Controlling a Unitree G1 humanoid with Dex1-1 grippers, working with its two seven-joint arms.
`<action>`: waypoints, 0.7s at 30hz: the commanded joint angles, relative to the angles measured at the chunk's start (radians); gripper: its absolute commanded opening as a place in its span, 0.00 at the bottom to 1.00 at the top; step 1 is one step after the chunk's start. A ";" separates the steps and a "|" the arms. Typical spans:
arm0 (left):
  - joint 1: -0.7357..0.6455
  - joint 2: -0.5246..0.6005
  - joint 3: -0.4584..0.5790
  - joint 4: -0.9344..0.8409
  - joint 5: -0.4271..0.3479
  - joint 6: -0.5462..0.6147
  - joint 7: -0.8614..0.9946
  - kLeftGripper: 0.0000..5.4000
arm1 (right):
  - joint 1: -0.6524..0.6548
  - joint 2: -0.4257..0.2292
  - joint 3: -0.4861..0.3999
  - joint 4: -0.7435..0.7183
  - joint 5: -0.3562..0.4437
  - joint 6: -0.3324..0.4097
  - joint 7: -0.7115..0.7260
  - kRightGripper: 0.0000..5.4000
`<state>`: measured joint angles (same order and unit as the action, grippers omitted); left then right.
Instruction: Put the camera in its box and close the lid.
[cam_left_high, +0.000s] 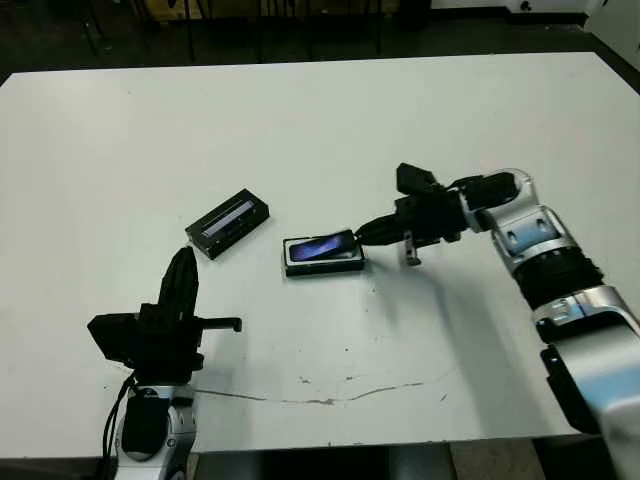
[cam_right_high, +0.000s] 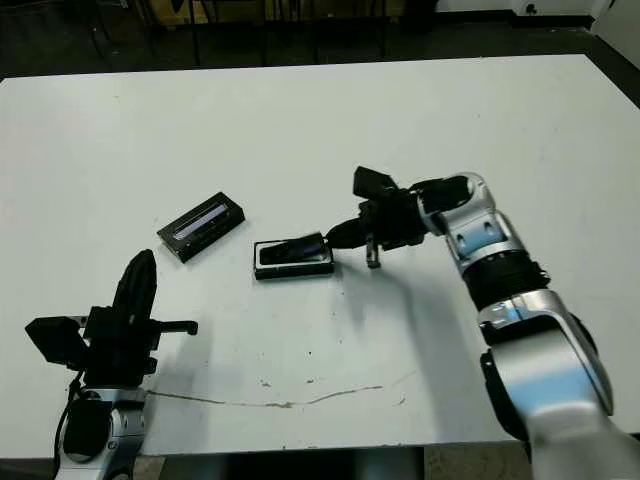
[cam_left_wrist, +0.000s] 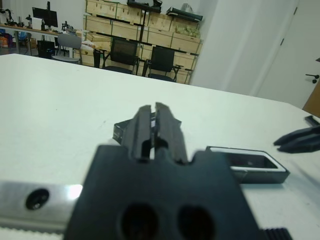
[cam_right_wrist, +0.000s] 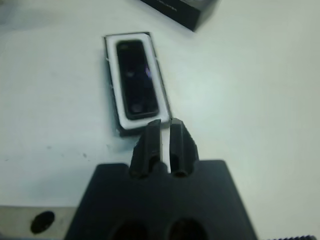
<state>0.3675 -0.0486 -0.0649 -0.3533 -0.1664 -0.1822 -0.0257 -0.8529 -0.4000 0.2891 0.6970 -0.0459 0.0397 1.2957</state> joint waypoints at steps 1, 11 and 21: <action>0.065 -0.002 0.007 0.008 -0.003 0.010 -0.001 0.00 | -0.028 -0.037 -0.023 0.008 -0.004 -0.006 -0.025 0.00; 0.059 -0.003 0.007 0.007 0.002 0.017 0.003 0.00 | -0.052 -0.076 -0.095 0.077 0.025 -0.087 -0.041 0.00; 0.061 0.022 0.012 -0.030 0.026 0.022 -0.005 0.00 | 0.180 -0.019 -0.197 -0.260 0.127 -0.055 -0.253 0.00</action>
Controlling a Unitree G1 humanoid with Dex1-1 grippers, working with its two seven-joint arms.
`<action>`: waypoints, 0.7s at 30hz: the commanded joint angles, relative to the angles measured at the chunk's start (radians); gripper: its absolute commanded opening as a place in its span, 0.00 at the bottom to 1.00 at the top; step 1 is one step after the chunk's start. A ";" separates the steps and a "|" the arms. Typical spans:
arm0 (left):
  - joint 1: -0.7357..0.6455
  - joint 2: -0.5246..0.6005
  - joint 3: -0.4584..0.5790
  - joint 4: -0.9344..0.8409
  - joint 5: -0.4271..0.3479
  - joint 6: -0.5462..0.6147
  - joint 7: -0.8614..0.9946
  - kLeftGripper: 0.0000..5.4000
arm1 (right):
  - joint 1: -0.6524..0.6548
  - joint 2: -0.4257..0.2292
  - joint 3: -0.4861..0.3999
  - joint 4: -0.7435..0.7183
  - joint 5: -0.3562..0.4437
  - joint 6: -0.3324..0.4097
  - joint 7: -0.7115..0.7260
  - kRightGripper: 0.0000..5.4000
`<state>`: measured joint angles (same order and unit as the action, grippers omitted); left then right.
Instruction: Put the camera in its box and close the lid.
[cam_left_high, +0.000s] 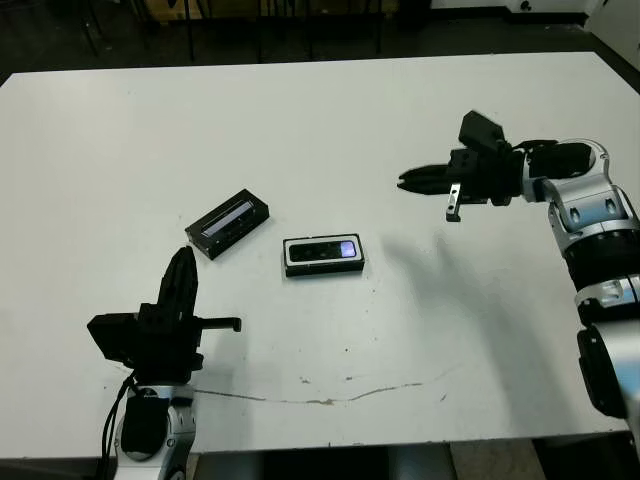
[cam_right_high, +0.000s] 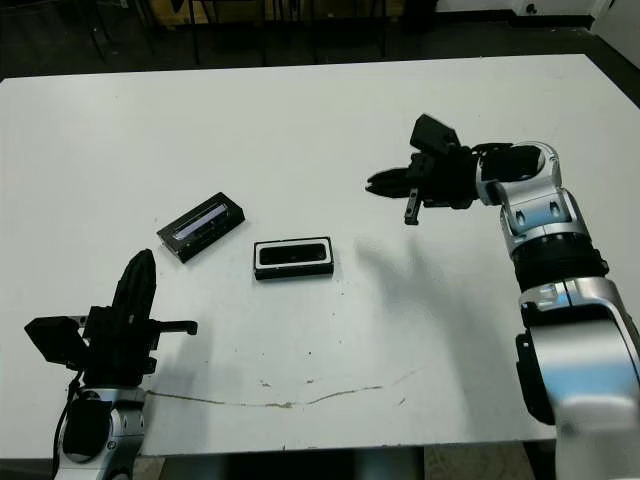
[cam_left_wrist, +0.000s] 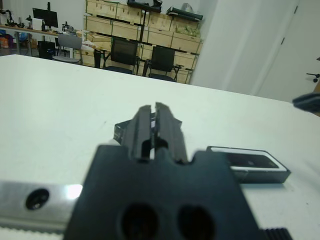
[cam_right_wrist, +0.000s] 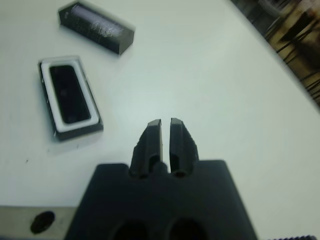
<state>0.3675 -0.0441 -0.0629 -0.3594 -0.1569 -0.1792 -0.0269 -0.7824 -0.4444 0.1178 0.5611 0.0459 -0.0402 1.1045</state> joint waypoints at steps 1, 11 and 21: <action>0.058 0.042 0.019 -0.047 0.016 0.025 -0.021 0.00 | 0.162 0.031 -0.042 -0.207 0.050 0.042 -0.104 0.00; -0.135 0.296 0.220 -0.325 -0.046 0.325 -0.151 0.00 | 0.494 -0.001 -0.208 -0.651 0.206 0.201 -0.312 0.00; -0.596 0.643 0.209 -0.050 -0.072 0.554 -0.420 0.22 | 0.605 -0.042 -0.284 -0.618 0.306 0.132 -0.262 0.00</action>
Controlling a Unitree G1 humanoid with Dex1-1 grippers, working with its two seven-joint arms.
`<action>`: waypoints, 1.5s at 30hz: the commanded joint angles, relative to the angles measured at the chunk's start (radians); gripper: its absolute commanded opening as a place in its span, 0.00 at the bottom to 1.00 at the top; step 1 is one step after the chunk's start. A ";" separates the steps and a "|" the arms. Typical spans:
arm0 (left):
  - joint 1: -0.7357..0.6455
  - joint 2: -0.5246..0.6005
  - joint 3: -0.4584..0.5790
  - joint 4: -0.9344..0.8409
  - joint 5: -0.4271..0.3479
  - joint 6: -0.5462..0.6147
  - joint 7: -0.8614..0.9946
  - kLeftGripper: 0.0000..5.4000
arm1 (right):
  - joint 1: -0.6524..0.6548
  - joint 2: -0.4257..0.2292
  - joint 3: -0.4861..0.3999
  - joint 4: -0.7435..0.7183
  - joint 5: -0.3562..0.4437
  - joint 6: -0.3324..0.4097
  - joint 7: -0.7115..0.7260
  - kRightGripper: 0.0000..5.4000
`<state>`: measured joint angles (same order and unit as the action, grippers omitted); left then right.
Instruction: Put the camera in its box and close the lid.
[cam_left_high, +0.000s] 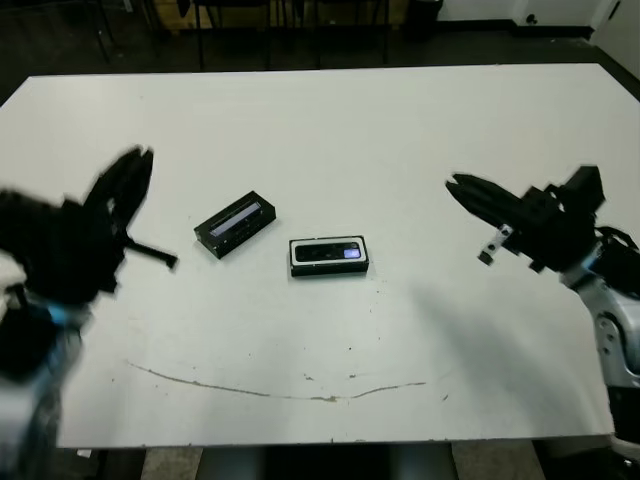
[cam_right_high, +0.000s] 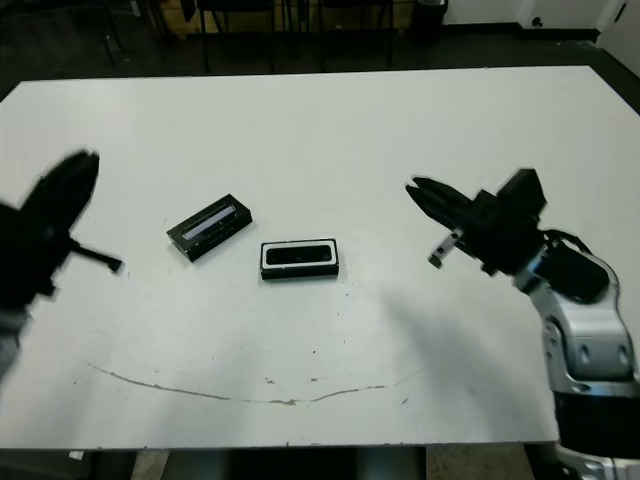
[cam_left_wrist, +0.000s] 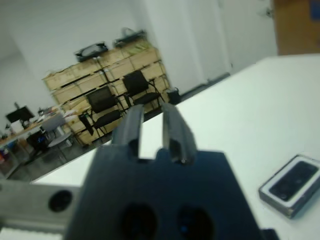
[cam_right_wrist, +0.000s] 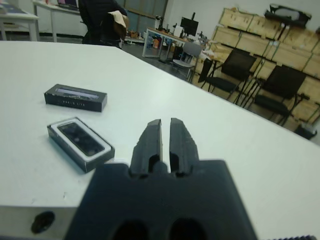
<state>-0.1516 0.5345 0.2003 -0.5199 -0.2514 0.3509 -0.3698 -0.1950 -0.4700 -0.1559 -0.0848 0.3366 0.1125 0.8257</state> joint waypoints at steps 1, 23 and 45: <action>-0.115 0.084 -0.084 0.155 0.034 0.032 -0.110 0.26 | 0.019 -0.017 -0.013 0.034 0.022 -0.027 0.021 0.00; -0.358 -0.055 -0.237 0.814 -0.002 0.105 -0.407 1.00 | 0.034 -0.037 -0.011 0.055 0.021 -0.053 0.000 0.00; -0.355 -0.051 -0.340 0.967 0.168 -0.062 -0.447 1.00 | 0.037 -0.039 -0.005 0.111 0.052 -0.083 0.037 0.00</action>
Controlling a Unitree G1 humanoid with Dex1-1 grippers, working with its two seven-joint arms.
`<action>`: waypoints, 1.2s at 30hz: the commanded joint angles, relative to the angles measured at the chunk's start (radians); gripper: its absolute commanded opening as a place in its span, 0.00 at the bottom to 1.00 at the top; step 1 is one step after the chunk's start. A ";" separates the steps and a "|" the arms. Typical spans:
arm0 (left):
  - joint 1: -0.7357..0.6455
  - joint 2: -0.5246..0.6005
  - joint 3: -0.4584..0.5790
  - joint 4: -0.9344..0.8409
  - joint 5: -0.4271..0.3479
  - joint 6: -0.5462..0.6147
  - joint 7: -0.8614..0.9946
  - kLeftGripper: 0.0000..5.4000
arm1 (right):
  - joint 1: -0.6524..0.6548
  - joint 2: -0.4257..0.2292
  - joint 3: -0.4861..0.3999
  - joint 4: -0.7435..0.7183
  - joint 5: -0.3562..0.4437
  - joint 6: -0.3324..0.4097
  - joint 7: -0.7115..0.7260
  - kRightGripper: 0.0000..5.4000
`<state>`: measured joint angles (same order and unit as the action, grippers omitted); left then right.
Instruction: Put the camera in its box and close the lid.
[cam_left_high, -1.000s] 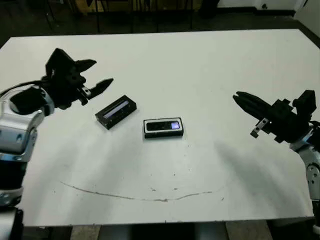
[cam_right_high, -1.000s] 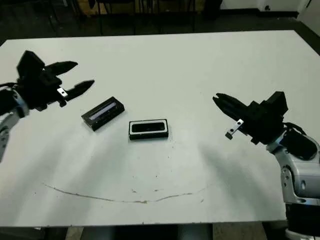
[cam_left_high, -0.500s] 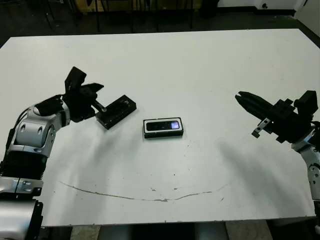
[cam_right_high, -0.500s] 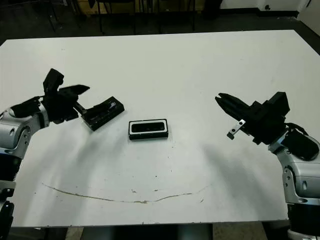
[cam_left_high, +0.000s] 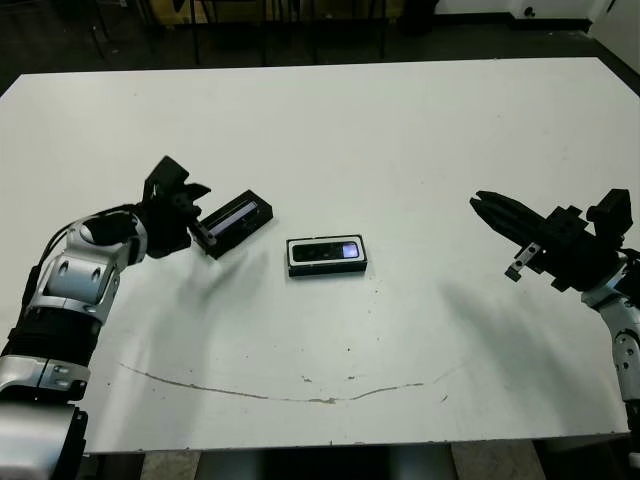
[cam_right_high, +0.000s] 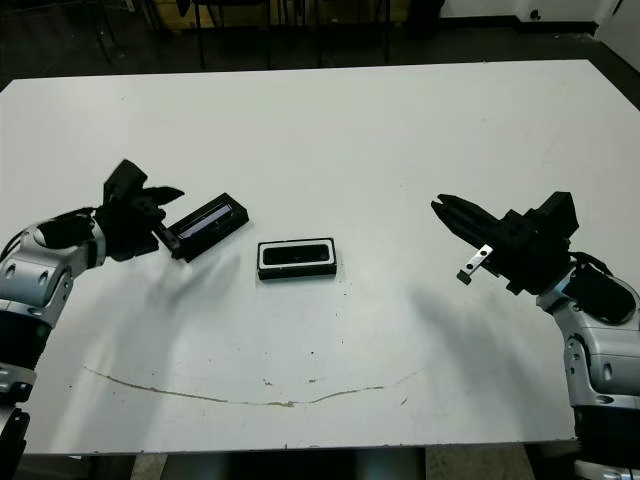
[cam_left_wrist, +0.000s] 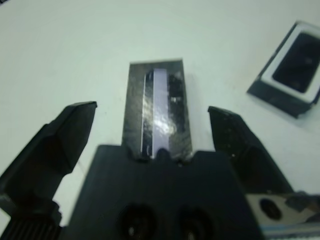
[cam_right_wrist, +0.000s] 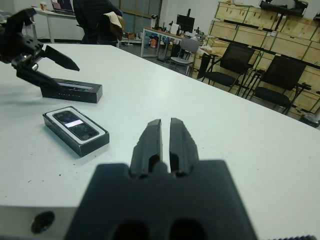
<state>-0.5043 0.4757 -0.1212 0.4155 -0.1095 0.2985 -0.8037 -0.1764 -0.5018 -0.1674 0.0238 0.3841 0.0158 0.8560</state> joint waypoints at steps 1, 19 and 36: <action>-0.003 0.006 -0.023 0.039 0.030 -0.021 -0.021 1.00 | 0.018 -0.006 0.005 0.004 0.009 0.017 0.008 0.00; 0.014 -0.003 -0.060 0.198 0.104 -0.108 0.006 1.00 | 0.039 -0.021 0.006 -0.040 0.020 0.081 0.006 0.00; -0.020 -0.039 -0.034 0.258 0.023 -0.060 -0.103 0.77 | 0.030 -0.029 0.006 -0.027 0.015 0.052 0.012 0.00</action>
<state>-0.5445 0.4319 -0.1246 0.6335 -0.1084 0.2168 -0.8701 -0.1501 -0.5194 -0.1674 -0.0150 0.4095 0.0710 0.8647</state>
